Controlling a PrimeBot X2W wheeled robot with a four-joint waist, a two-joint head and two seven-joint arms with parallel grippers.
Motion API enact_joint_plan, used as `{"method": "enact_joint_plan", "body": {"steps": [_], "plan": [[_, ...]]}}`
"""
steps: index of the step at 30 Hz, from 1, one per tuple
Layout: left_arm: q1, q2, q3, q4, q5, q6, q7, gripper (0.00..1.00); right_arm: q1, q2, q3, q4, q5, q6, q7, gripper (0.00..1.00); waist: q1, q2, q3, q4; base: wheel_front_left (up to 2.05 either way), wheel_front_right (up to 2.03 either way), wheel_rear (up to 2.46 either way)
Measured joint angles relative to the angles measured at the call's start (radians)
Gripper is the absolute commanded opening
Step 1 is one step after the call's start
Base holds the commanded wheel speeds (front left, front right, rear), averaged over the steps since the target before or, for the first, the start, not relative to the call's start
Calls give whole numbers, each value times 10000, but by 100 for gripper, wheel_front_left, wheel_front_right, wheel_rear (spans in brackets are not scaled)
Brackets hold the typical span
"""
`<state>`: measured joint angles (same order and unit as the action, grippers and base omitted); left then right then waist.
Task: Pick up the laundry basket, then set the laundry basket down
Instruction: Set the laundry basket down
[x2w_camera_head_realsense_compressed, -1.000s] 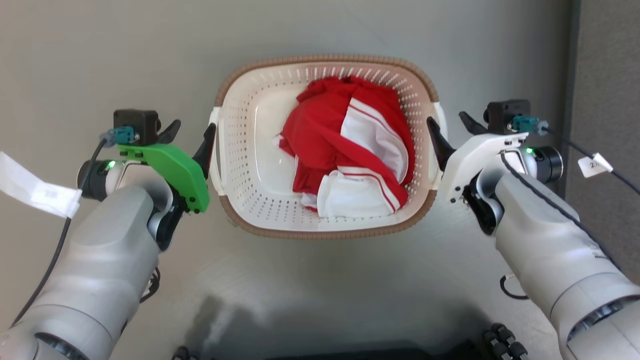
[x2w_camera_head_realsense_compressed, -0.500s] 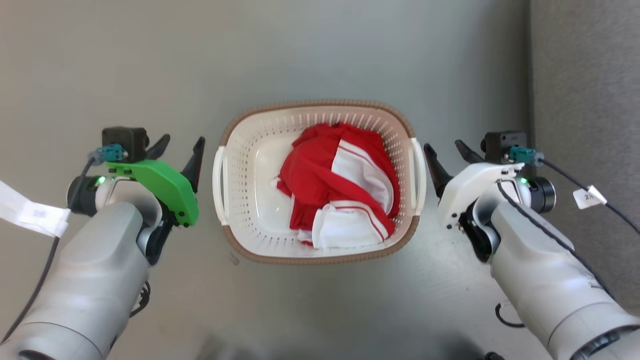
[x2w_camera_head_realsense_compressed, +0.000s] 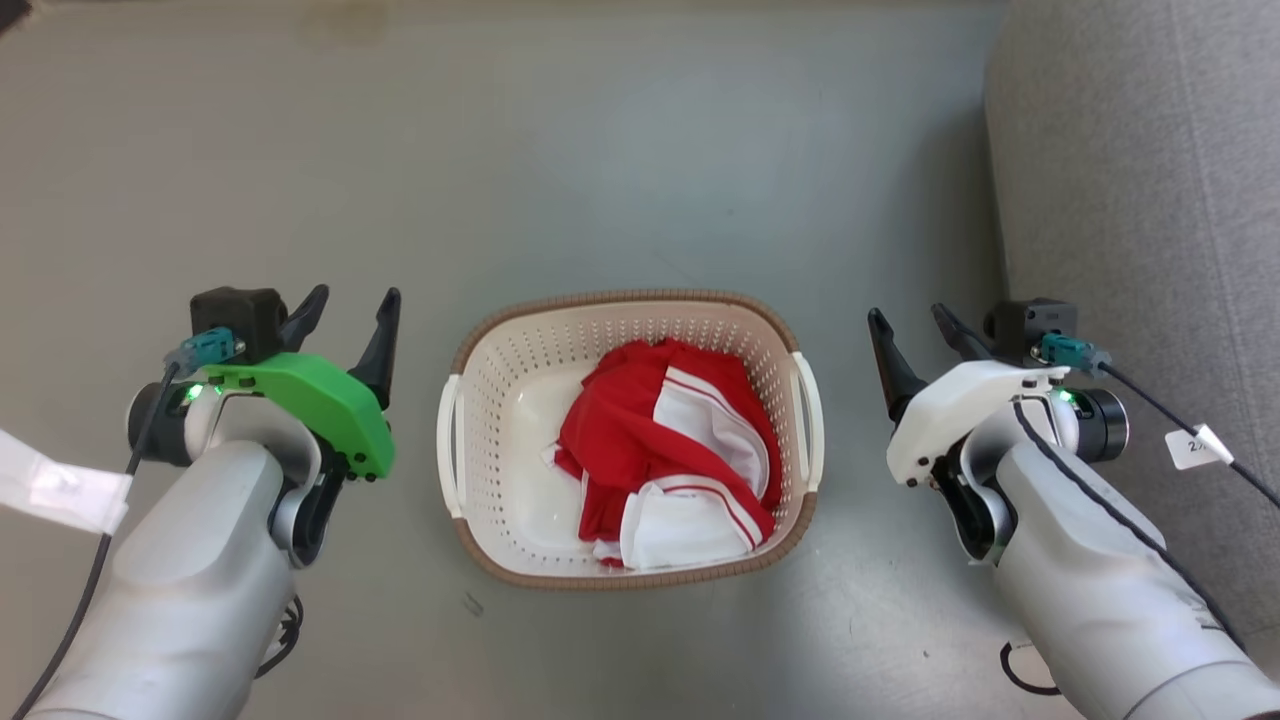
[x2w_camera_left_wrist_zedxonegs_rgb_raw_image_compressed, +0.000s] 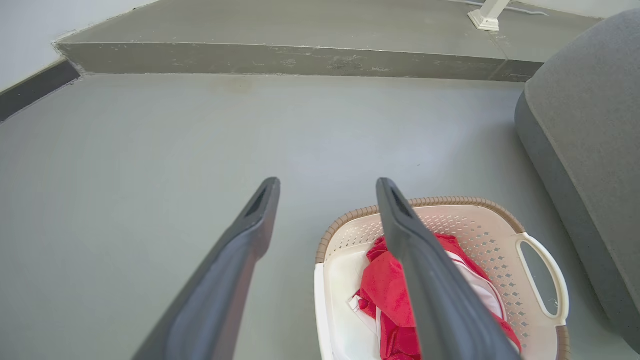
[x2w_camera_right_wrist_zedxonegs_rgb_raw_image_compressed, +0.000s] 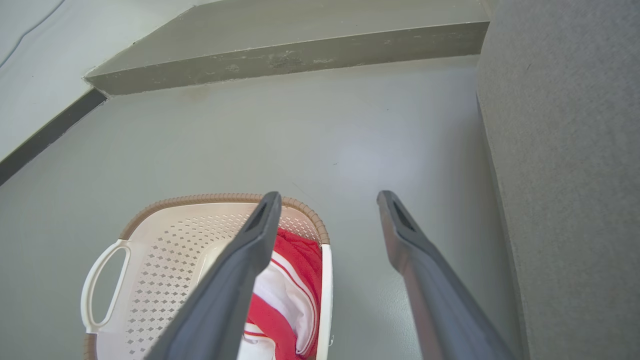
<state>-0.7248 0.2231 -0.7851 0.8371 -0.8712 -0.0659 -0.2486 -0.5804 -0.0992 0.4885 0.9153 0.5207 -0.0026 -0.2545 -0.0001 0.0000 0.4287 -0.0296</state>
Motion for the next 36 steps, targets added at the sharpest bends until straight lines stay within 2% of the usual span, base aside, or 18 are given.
{"method": "enact_joint_plan", "body": {"steps": [9, 17, 29, 36], "plan": [[1122, 238, 1145, -1346, 855, 667, -2, 100, 895, -203, -387, -1174, -483, -437, 0, 100, 0, 0, -1038, -57, 0, 0, 0], [2247, 410, 2073, -2700, 1653, 1260, -2, 100, 1764, -303, -874, -2349, -945, -621, 0, 100, 0, 0, -1863, -85, 0, 0, 0], [4201, 372, 3108, -4765, 2844, 1626, -2, 100, 3022, -357, -1392, -3879, -1613, -798, 0, 100, 0, 0, -2963, -171, 0, 0, 0], [5180, 163, 3352, -5797, 3478, 1641, -2, 100, 3592, -395, -1643, -4755, -1931, -890, 0, 100, 0, 0, -3382, -203, 0, 0, 0]]}}
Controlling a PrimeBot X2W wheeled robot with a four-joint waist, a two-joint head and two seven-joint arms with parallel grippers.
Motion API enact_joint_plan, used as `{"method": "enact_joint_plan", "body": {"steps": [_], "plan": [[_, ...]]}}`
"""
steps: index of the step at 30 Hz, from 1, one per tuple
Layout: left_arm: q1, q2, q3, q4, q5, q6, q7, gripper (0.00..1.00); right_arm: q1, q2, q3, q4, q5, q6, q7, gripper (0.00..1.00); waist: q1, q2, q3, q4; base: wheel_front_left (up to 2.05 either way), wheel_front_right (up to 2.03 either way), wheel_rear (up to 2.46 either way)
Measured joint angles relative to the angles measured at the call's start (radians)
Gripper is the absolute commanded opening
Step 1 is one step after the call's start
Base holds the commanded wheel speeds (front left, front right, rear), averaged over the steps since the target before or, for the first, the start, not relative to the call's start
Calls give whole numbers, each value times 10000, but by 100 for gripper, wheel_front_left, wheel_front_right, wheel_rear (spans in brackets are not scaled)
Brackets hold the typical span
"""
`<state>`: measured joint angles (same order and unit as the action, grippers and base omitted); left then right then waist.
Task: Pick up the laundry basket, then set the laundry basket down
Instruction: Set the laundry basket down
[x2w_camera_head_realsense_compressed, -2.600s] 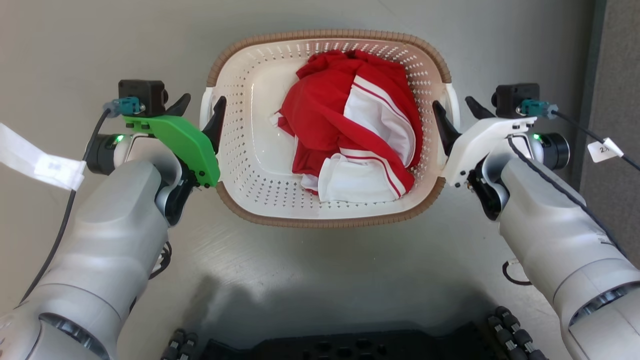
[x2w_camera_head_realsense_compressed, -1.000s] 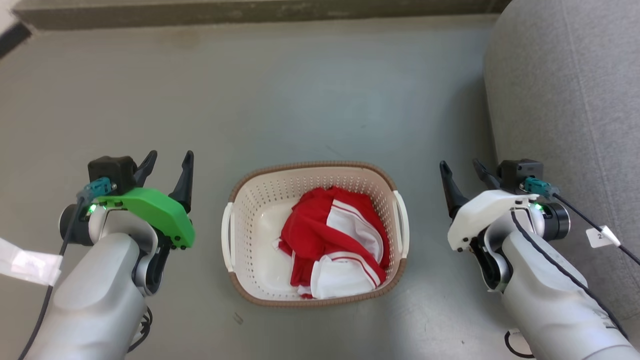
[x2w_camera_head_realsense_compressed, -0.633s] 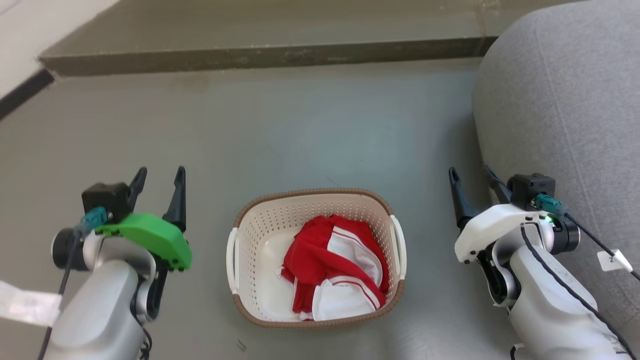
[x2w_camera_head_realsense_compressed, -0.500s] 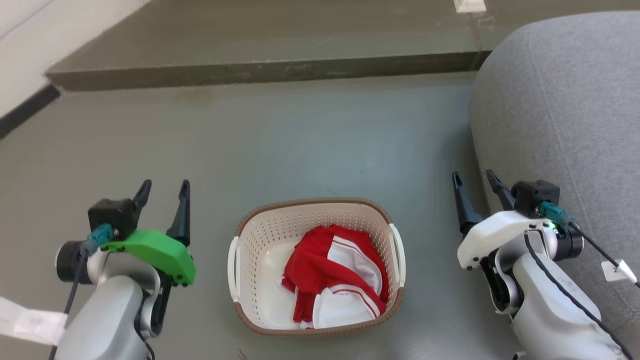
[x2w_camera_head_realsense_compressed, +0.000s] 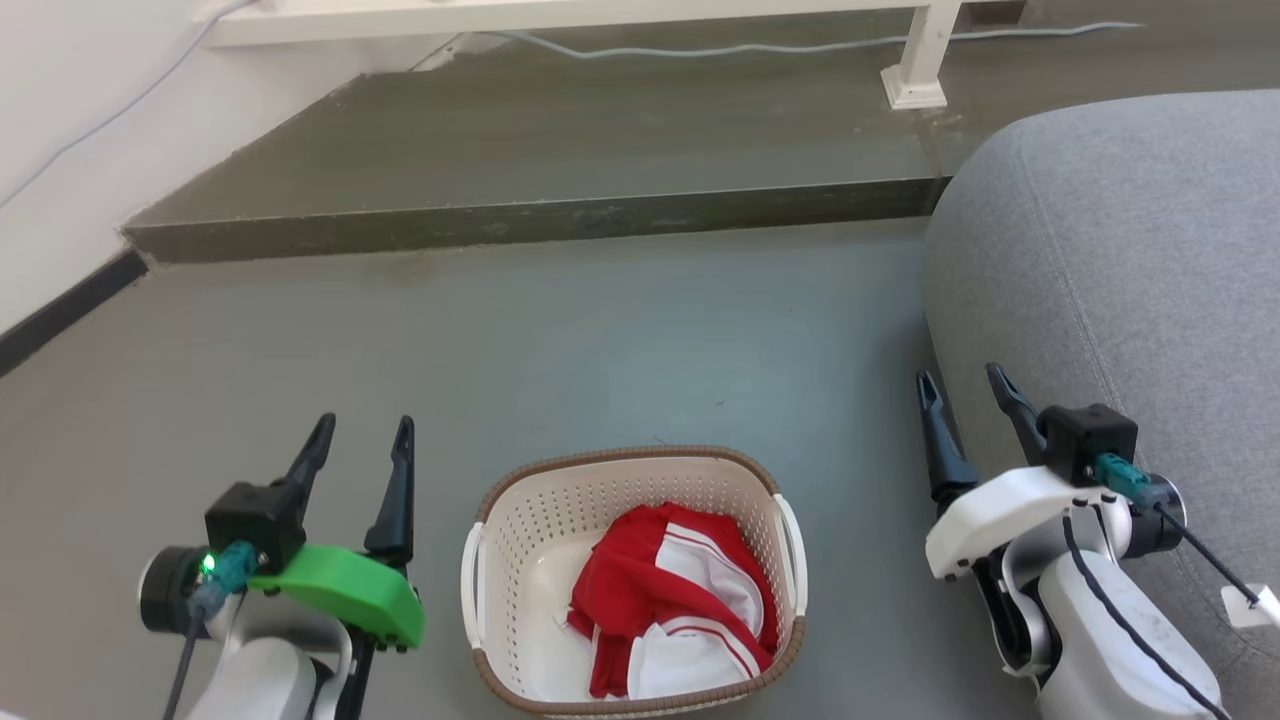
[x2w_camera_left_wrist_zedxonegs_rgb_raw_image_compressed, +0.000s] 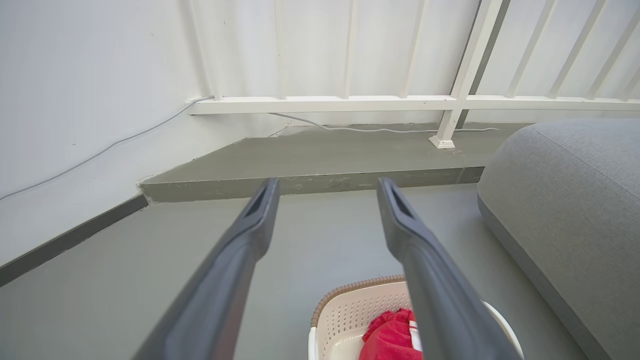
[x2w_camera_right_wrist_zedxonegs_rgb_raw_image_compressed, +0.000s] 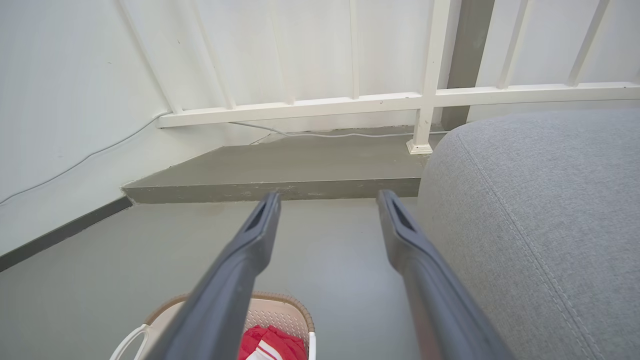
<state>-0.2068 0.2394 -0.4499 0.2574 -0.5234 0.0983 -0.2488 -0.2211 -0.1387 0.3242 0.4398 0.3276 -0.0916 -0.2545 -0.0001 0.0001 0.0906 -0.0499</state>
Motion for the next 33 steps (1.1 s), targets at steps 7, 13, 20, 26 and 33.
{"method": "enact_joint_plan", "body": {"steps": [7, 13, 20, 26, 33], "plan": [[882, -56, 196, -773, 537, 84, -2, 100, 608, -29, -205, -786, -320, -71, -2, 100, 0, 0, -291, 10, 0, 0, 0], [1481, -130, 389, -1210, 744, 90, 0, 100, 1131, -36, -301, -1183, -477, -73, 0, 100, 0, 0, -466, 11, 0, 0, 0], [2169, -316, 569, -1705, 1152, 92, 0, 100, 1863, -44, -399, -1639, -646, -73, 0, 100, 0, 0, -653, 10, 0, 0, 0], [2533, -368, 673, -1935, 1252, 176, -2, 100, 2227, 21, -393, -1885, -777, -73, 0, 100, 0, 0, -696, 31, 0, 0, 0], [2910, -500, 865, -2067, 1329, 178, -2, 100, 2602, 61, -487, -2257, -863, -73, 0, 100, 0, 0, -785, 83, 0, 0, 0]]}}
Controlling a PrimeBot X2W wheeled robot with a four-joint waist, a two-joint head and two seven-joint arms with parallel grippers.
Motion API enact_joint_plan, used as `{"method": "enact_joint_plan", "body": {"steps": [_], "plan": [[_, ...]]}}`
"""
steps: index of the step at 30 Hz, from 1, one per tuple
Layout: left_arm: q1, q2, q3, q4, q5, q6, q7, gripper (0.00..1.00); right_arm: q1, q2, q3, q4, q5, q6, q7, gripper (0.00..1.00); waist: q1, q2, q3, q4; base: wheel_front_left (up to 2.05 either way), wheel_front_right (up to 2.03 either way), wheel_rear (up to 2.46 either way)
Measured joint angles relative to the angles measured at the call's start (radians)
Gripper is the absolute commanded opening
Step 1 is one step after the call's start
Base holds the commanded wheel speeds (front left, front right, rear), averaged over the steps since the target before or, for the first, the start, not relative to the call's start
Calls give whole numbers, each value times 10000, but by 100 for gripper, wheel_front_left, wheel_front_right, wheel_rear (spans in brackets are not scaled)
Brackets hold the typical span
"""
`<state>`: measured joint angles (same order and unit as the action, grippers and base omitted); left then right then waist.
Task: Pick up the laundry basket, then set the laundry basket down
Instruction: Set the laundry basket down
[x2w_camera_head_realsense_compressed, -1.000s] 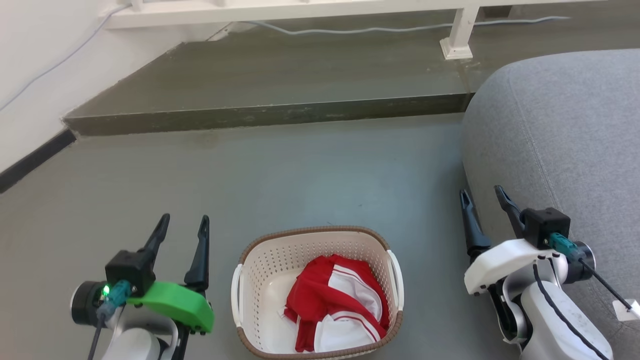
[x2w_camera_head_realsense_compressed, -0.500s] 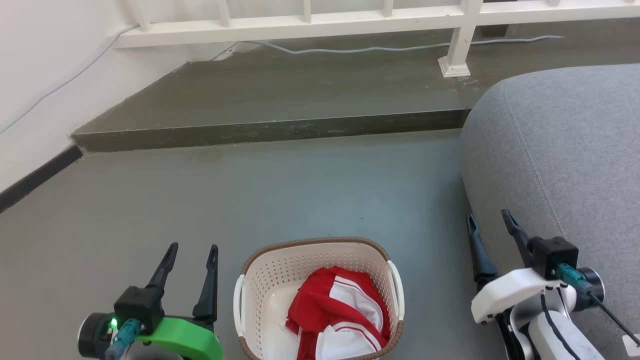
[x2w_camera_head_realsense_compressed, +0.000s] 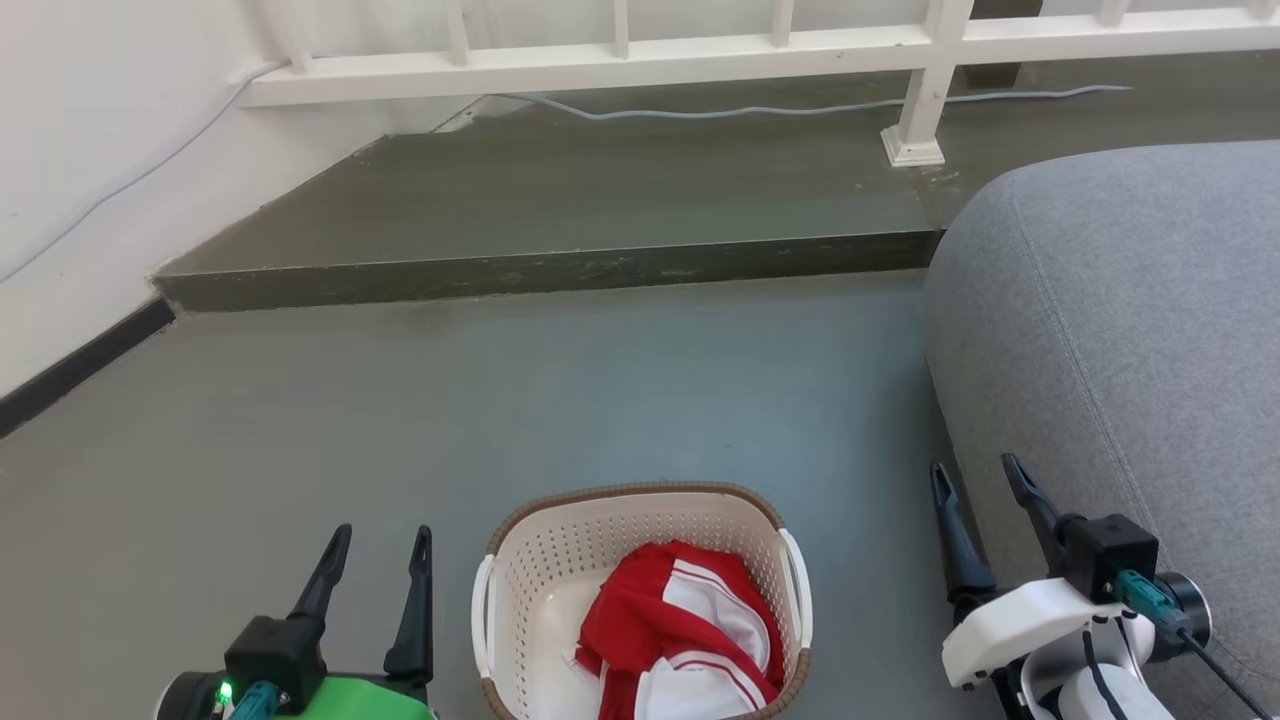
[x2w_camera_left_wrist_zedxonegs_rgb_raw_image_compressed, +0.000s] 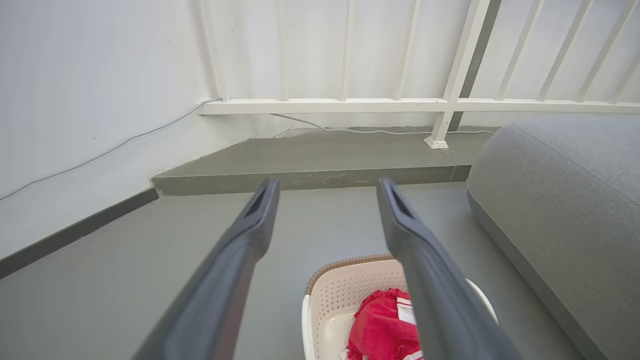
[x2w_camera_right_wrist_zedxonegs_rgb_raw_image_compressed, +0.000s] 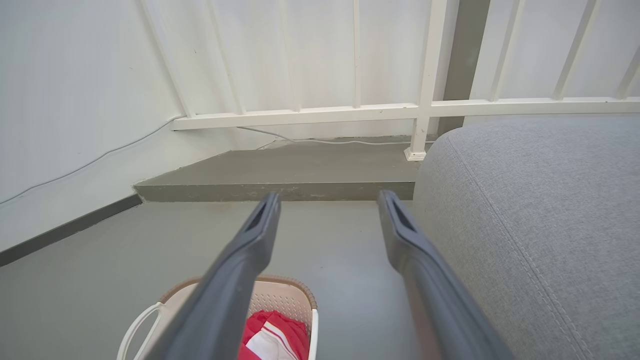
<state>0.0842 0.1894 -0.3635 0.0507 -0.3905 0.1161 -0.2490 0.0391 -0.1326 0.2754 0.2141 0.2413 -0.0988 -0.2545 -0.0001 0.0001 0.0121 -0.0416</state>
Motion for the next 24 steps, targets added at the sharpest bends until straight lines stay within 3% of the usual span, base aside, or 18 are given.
{"method": "enact_joint_plan", "body": {"steps": [24], "plan": [[444, -222, 257, -224, 435, 2, 2, 100, 750, 31, -347, -771, -238, -46, 0, 100, 0, 0, -34, 43, 0, 0, 0]]}}
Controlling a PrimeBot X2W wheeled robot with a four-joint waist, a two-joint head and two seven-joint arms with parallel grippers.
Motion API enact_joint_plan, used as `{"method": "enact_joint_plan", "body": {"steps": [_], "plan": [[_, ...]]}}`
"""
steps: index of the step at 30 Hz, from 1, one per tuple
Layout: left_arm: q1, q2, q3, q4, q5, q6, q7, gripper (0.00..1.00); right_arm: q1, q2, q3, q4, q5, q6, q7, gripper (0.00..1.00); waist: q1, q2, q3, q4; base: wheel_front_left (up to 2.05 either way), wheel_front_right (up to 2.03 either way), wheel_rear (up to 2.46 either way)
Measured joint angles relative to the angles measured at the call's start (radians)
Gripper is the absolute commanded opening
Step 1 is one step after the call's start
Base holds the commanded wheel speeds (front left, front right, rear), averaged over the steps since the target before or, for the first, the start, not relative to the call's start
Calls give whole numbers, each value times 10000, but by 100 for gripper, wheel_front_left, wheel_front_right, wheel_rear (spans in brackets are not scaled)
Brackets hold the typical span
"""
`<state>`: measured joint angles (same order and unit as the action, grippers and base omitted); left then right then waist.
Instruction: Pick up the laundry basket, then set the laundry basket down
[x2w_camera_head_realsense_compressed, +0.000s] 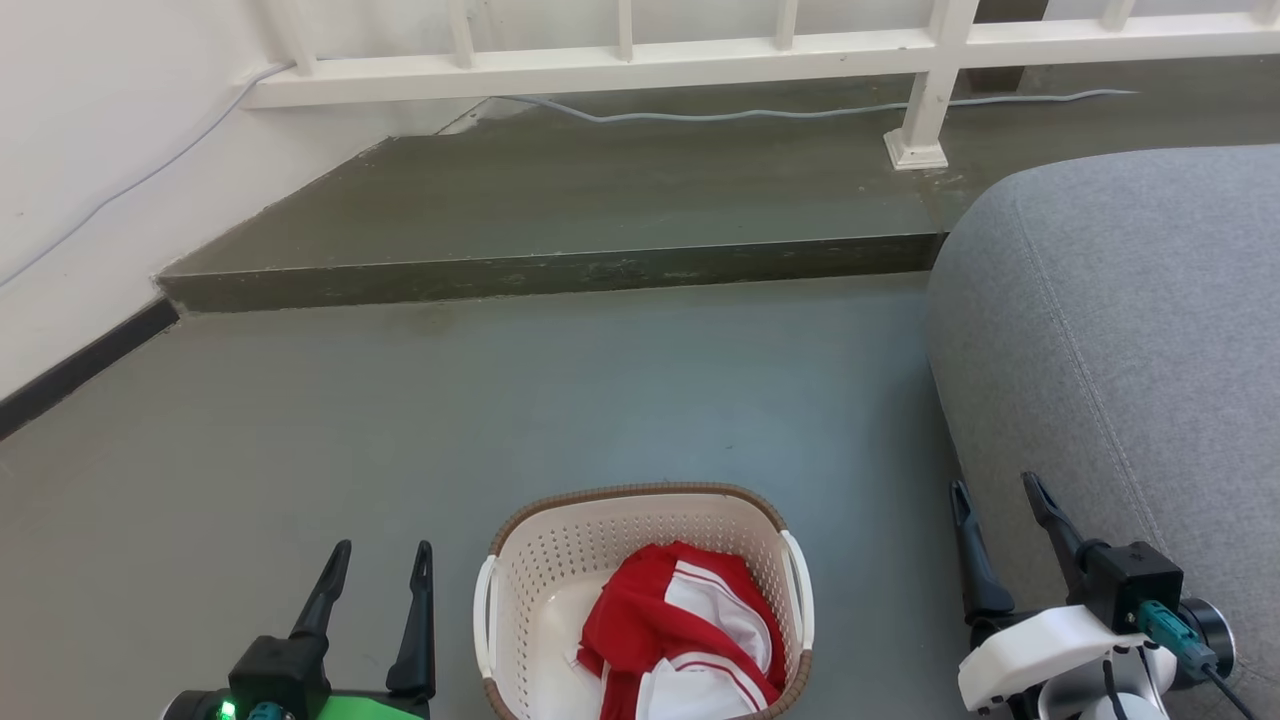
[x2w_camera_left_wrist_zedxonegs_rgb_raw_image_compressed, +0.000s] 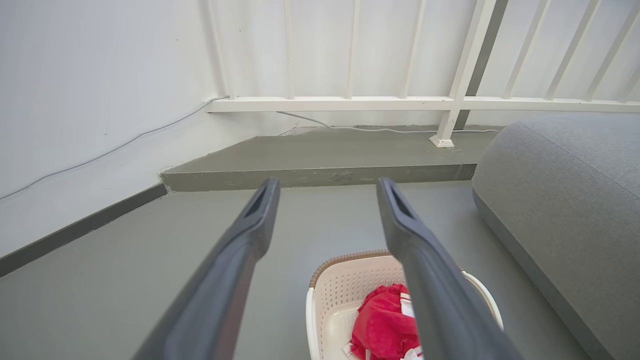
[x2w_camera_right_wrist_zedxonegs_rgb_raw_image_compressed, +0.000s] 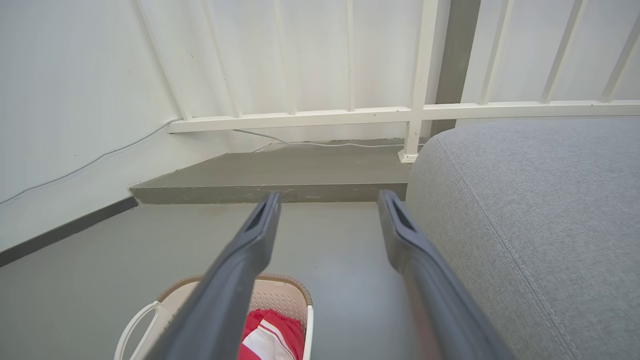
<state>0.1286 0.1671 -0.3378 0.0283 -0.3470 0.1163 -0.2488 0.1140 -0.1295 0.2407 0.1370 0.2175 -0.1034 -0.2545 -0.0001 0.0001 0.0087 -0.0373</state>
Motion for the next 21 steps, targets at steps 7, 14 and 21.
{"method": "enact_joint_plan", "body": {"steps": [7, 14, 21], "plan": [[7, -117, 42, 12, 21, 0, 0, 100, 29, 0, -44, -65, -23, 2, 0, 100, 0, 0, 7, 18, 0, 0, 0], [11, -203, 67, 42, 88, -4, 8, 0, 190, 10, -79, -84, -67, 4, 0, 0, 0, 0, 9, 44, 0, 0, 0], [62, -301, -6, 393, -94, -21, 17, 0, 439, 117, -33, 257, 117, 59, 2, 0, 1, 0, 12, 50, 0, 0, 0]]}}
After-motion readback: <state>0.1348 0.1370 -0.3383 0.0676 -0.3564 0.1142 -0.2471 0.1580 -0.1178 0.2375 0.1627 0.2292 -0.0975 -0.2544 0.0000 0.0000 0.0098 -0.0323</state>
